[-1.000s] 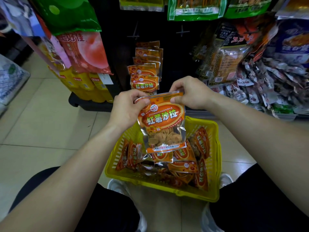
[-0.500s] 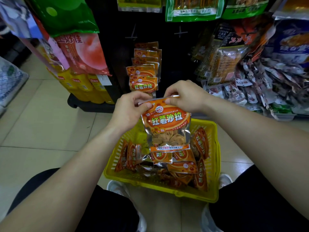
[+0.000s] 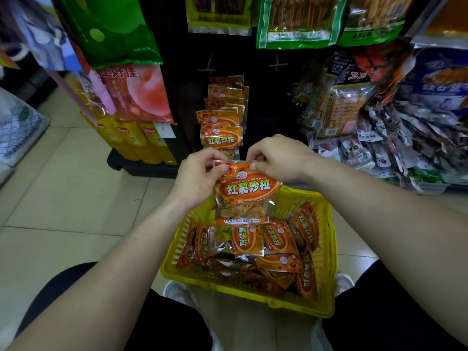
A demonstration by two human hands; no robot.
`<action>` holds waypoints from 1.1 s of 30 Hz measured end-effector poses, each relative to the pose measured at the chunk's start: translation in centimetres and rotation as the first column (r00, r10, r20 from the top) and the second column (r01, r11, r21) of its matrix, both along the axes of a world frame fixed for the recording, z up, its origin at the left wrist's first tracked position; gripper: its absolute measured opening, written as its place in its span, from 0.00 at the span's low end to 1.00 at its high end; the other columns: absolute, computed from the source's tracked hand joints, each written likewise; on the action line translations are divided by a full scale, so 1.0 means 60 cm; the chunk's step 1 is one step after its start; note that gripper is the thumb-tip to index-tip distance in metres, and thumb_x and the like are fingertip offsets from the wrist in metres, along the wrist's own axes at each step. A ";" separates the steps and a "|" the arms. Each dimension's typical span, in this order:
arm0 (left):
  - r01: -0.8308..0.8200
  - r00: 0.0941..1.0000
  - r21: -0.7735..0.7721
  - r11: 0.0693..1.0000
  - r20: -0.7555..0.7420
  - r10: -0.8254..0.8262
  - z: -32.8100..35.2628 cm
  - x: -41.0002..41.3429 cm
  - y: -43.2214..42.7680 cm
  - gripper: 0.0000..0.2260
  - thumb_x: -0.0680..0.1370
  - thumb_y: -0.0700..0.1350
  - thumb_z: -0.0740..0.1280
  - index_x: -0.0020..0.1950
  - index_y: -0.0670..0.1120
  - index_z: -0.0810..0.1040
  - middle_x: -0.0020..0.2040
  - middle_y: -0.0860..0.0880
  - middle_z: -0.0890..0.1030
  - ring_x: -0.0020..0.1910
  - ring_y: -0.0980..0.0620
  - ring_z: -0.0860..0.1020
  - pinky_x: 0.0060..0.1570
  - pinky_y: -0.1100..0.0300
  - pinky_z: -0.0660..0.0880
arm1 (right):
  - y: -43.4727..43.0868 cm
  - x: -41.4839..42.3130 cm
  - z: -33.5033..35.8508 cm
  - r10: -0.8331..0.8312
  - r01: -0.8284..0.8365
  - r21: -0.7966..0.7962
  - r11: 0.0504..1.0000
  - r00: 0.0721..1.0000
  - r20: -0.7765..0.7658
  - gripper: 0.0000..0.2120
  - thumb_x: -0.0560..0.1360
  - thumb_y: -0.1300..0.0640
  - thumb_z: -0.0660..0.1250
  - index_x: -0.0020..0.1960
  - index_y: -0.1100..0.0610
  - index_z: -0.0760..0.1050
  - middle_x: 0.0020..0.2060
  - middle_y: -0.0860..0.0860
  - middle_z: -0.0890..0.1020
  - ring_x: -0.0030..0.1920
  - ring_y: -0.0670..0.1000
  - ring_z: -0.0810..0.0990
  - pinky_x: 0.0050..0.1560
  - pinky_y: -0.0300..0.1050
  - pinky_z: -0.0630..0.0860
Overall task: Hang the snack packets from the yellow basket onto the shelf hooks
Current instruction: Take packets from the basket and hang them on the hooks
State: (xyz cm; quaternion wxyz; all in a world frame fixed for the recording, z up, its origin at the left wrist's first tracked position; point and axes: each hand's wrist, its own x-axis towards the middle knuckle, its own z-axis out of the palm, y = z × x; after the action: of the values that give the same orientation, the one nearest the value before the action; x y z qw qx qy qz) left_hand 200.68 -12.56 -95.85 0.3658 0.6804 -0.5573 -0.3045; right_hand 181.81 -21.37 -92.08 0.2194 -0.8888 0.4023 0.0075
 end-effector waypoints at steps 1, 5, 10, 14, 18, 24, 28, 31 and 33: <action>-0.006 1.000 -0.006 1.000 -0.002 0.006 0.001 0.003 0.001 0.02 0.79 0.44 0.70 0.49 0.51 0.79 0.47 0.57 0.83 0.49 0.59 0.81 0.43 0.64 0.77 | 0.003 0.006 0.000 -0.004 0.004 -0.033 0.999 1.000 -0.003 0.03 0.79 0.47 0.66 0.47 0.42 0.74 0.45 0.42 0.81 0.50 0.48 0.81 0.45 0.46 0.78; -0.117 0.993 -0.067 0.991 -0.042 0.114 0.004 0.027 0.007 0.02 0.79 0.45 0.70 0.50 0.50 0.80 0.42 0.54 0.83 0.43 0.61 0.82 0.40 0.69 0.75 | 0.014 0.025 0.007 -0.060 0.066 -0.165 0.984 0.997 0.039 0.06 0.80 0.46 0.64 0.52 0.44 0.78 0.49 0.46 0.83 0.51 0.51 0.81 0.42 0.45 0.74; -0.223 0.973 -0.017 0.975 0.052 0.224 -0.012 0.088 0.011 0.08 0.77 0.47 0.72 0.56 0.50 0.80 0.41 0.61 0.81 0.39 0.67 0.79 0.41 0.73 0.71 | -0.023 0.030 0.035 -0.175 0.196 -0.270 0.943 0.979 0.101 0.09 0.79 0.48 0.64 0.57 0.46 0.79 0.53 0.50 0.83 0.56 0.57 0.81 0.47 0.49 0.76; -0.227 0.972 0.099 0.969 0.079 0.219 -0.060 0.112 0.008 0.09 0.77 0.45 0.71 0.57 0.48 0.81 0.42 0.58 0.81 0.43 0.59 0.80 0.50 0.62 0.75 | -0.077 0.060 0.030 -0.227 0.251 -0.235 0.939 0.966 0.122 0.08 0.79 0.48 0.65 0.56 0.47 0.80 0.51 0.52 0.84 0.52 0.56 0.82 0.48 0.52 0.80; -0.179 0.983 0.203 0.963 0.078 0.166 -0.110 0.125 -0.002 0.08 0.76 0.49 0.71 0.55 0.52 0.80 0.47 0.56 0.83 0.49 0.52 0.82 0.56 0.50 0.78 | -0.132 0.113 -0.028 -0.246 0.249 -0.226 0.942 0.968 0.039 0.10 0.80 0.48 0.64 0.59 0.47 0.79 0.54 0.50 0.83 0.52 0.54 0.81 0.47 0.49 0.79; -0.143 0.984 0.235 0.961 0.136 0.113 -0.154 0.144 -0.074 0.08 0.78 0.46 0.69 0.56 0.52 0.81 0.46 0.57 0.81 0.49 0.54 0.81 0.51 0.58 0.77 | -0.204 0.174 -0.121 -0.294 0.287 -0.226 0.931 0.956 -0.002 0.12 0.81 0.47 0.64 0.62 0.47 0.78 0.55 0.51 0.82 0.53 0.54 0.81 0.47 0.48 0.79; -0.120 0.991 0.254 0.960 0.083 0.102 -0.205 0.122 -0.133 0.07 0.77 0.43 0.70 0.53 0.51 0.84 0.46 0.52 0.84 0.49 0.53 0.82 0.53 0.60 0.77 | -0.250 0.199 -0.173 -0.249 0.247 -0.161 0.956 0.969 0.010 0.11 0.81 0.48 0.64 0.60 0.49 0.79 0.54 0.52 0.83 0.53 0.54 0.81 0.49 0.51 0.80; -0.120 0.993 0.288 0.950 0.027 0.117 -0.239 0.100 -0.185 0.07 0.78 0.44 0.70 0.54 0.51 0.85 0.48 0.53 0.84 0.52 0.54 0.82 0.58 0.62 0.75 | -0.284 0.216 -0.203 -0.232 0.237 -0.075 0.969 0.970 0.072 0.11 0.80 0.50 0.65 0.60 0.50 0.80 0.55 0.52 0.83 0.54 0.54 0.81 0.52 0.52 0.80; -0.108 0.994 0.308 0.945 0.003 0.112 -0.261 0.092 -0.217 0.09 0.78 0.47 0.70 0.58 0.51 0.83 0.55 0.53 0.84 0.56 0.54 0.81 0.62 0.60 0.74 | -0.304 0.229 -0.220 -0.228 0.235 -0.040 0.971 0.965 0.125 0.11 0.80 0.51 0.66 0.60 0.50 0.80 0.57 0.52 0.82 0.55 0.54 0.81 0.53 0.50 0.79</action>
State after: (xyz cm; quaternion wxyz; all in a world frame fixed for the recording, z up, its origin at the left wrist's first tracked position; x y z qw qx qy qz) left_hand 206.22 -25.55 -111.54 0.2760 0.7567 -0.4616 -0.3717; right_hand 195.55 -39.62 -105.29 0.2182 -0.8402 0.4895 -0.0826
